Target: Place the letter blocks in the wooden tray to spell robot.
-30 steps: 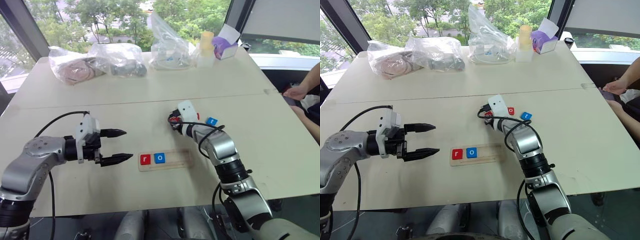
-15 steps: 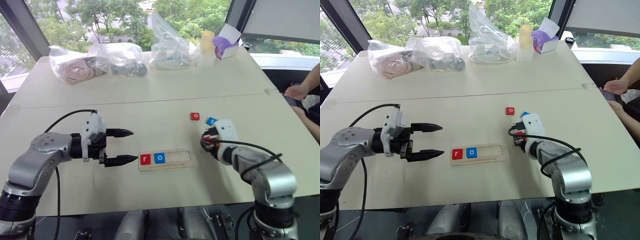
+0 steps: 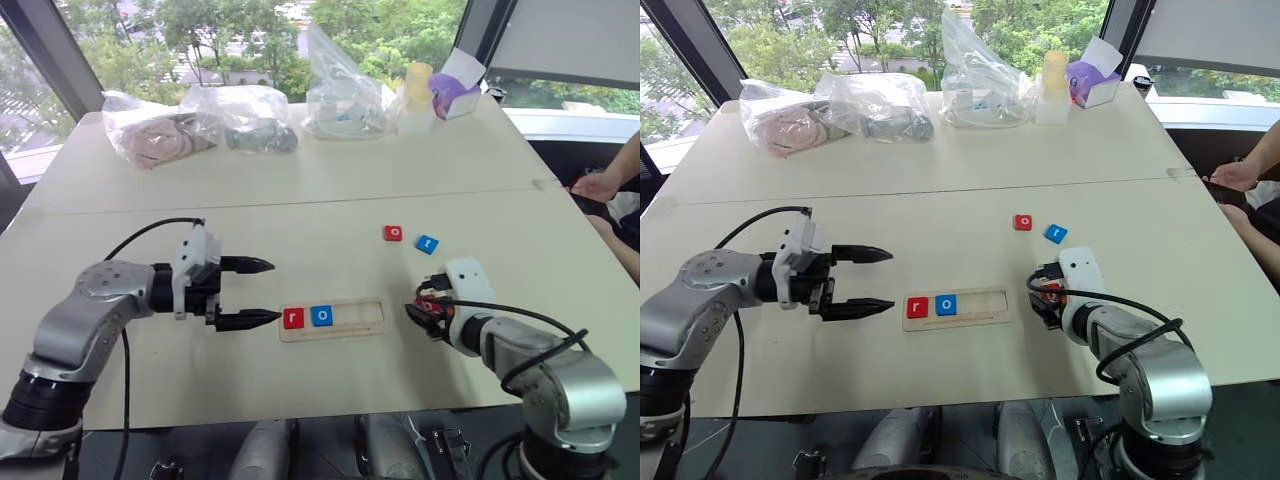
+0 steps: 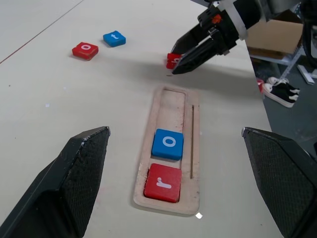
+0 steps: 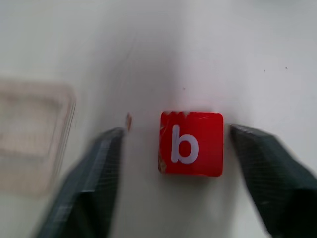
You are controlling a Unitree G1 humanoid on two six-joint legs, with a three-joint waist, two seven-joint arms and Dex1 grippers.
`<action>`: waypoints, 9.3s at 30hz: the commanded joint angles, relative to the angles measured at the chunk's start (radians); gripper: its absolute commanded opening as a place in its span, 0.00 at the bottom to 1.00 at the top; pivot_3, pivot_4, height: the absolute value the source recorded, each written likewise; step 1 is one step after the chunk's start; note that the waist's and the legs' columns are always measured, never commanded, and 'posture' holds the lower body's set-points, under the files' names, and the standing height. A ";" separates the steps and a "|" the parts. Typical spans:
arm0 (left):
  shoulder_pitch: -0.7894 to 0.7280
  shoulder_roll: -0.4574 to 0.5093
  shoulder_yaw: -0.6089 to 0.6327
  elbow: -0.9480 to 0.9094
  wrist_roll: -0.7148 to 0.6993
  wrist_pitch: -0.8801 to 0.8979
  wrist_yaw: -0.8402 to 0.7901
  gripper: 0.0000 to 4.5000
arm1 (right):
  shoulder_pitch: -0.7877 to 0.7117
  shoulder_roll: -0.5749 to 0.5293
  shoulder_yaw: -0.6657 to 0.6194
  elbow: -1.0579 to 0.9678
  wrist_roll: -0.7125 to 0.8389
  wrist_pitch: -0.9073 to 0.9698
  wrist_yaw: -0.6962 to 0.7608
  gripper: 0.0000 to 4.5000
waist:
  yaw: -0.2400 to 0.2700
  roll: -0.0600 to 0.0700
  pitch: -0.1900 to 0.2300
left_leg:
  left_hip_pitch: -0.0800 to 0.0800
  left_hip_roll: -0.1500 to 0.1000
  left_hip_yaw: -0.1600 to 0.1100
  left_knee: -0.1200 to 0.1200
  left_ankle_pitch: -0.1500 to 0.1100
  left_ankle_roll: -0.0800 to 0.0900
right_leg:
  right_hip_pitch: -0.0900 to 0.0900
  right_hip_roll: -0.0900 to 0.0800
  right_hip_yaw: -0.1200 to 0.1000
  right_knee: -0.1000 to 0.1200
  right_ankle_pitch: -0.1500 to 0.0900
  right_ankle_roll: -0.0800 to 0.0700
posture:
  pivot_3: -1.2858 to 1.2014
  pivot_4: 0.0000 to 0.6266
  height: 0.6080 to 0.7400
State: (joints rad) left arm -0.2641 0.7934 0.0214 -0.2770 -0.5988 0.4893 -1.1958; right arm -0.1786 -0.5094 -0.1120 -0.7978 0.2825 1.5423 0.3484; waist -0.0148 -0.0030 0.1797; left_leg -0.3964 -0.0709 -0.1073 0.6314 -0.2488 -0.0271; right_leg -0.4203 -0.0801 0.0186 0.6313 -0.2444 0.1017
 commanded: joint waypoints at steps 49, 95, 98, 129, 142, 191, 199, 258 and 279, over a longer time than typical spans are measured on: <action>0.053 -0.004 0.000 -0.078 0.016 -0.056 0.017 1.00 | -0.294 -0.295 0.403 0.561 -0.070 -1.096 0.944 0.28 | 0.006 -0.005 0.004 | 0.005 0.000 -0.001 0.001 -0.001 0.001 | 0.008 -0.002 -0.001 -0.002 -0.002 0.002 | 0.52 0.24 1.00; 0.095 -0.018 0.006 -0.136 0.005 -0.044 0.093 1.00 | -0.349 -0.145 0.511 0.685 -0.182 -1.134 0.872 0.57 | 0.002 -0.005 0.004 | 0.005 0.000 -0.001 0.001 -0.001 0.001 | 0.007 -0.001 -0.001 -0.001 -0.001 0.002 | 0.52 0.24 1.00; 0.097 -0.019 0.007 -0.137 0.006 -0.044 0.094 1.00 | -0.352 -0.145 0.511 0.680 -0.179 -1.130 0.873 0.93 | 0.002 -0.005 0.004 | 0.005 0.000 -0.001 0.001 -0.001 0.001 | 0.007 -0.001 -0.001 -0.001 -0.001 0.002 | 0.52 0.24 1.00; 0.092 -0.039 -0.005 -0.136 0.017 -0.050 0.103 1.00 | -0.505 0.161 0.121 0.802 -0.266 -0.583 0.049 0.98 | 0.001 -0.004 0.004 | 0.003 -0.001 0.000 -0.001 0.000 0.000 | 0.002 -0.001 0.001 0.001 0.000 0.001 | 0.52 0.24 1.00; 0.081 -0.061 -0.012 -0.132 0.027 -0.056 0.121 1.00 | -0.520 0.303 0.048 0.844 -0.216 -0.472 -0.107 0.98 | -0.005 -0.004 0.004 | 0.004 -0.001 0.001 -0.001 0.000 0.000 | 0.002 0.000 0.001 0.002 0.000 0.001 | 0.52 0.24 1.00; 0.051 -0.086 -0.036 -0.076 0.038 -0.100 0.091 1.00 | -0.051 0.285 -0.196 0.005 0.215 0.072 -0.340 0.57 | -0.002 -0.004 0.004 | 0.003 0.000 0.000 -0.001 0.000 0.000 | 0.002 0.000 0.001 0.003 0.000 0.001 | 0.52 0.24 1.00; 0.049 -0.091 -0.035 -0.075 0.044 -0.099 0.092 1.00 | -0.155 -0.093 -0.114 0.046 0.438 0.072 -0.153 0.99 | -0.001 -0.002 0.005 | 0.003 -0.001 0.001 0.000 0.000 0.000 | 0.003 -0.001 0.001 0.001 -0.001 0.001 | 0.52 0.24 1.00; 0.044 -0.071 -0.019 -0.113 0.022 -0.061 0.110 1.00 | -0.263 -0.294 0.385 0.638 -0.108 -1.175 0.925 0.25 | 0.004 -0.005 0.006 | 0.006 -0.001 0.000 0.002 -0.002 0.002 | 0.009 -0.002 0.000 -0.002 -0.002 0.003 | 0.52 0.24 1.00; 0.070 -0.069 -0.011 -0.139 0.013 -0.054 0.136 1.00 | -0.319 -0.215 0.456 0.744 -0.177 -1.220 0.907 0.25 | 0.002 -0.005 0.006 | 0.006 -0.001 0.000 0.002 -0.001 0.002 | 0.008 -0.002 0.000 -0.001 -0.002 0.003 | 0.52 0.24 1.00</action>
State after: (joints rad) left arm -0.1979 0.7156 -0.0146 -0.3755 -0.5724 0.4344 -1.0637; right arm -0.4787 -0.7305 0.3417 -0.0521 0.1105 0.3336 1.2593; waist -0.0126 -0.0085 0.1861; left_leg -0.3906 -0.0715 -0.1078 0.6331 -0.2503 -0.0252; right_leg -0.4119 -0.0817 0.0182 0.6298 -0.2463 0.1050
